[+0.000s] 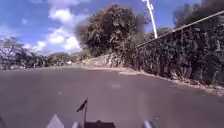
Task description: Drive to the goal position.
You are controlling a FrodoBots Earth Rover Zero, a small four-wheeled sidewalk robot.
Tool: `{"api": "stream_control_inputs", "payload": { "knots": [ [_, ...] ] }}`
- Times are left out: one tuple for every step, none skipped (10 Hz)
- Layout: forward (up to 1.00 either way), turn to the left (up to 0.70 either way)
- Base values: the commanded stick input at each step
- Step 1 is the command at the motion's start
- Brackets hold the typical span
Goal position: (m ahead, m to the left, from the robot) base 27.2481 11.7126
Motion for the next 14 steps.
{"api": "stream_control_inputs", "payload": {
  "knots": [
    [0.7, 0.0],
    [0.7, 0.0],
    [0.7, 0.0],
    [0.7, 0.0],
    [0.7, 0.0],
    [0.7, 0.0],
    [0.7, 0.0],
    [0.7, 0.0],
    [0.7, 0.0],
    [0.7, 0.0],
    [0.7, 0.0],
    [0.7, 0.0],
    [0.7, 0.0],
    [0.7, 0.0]
  ]
}}
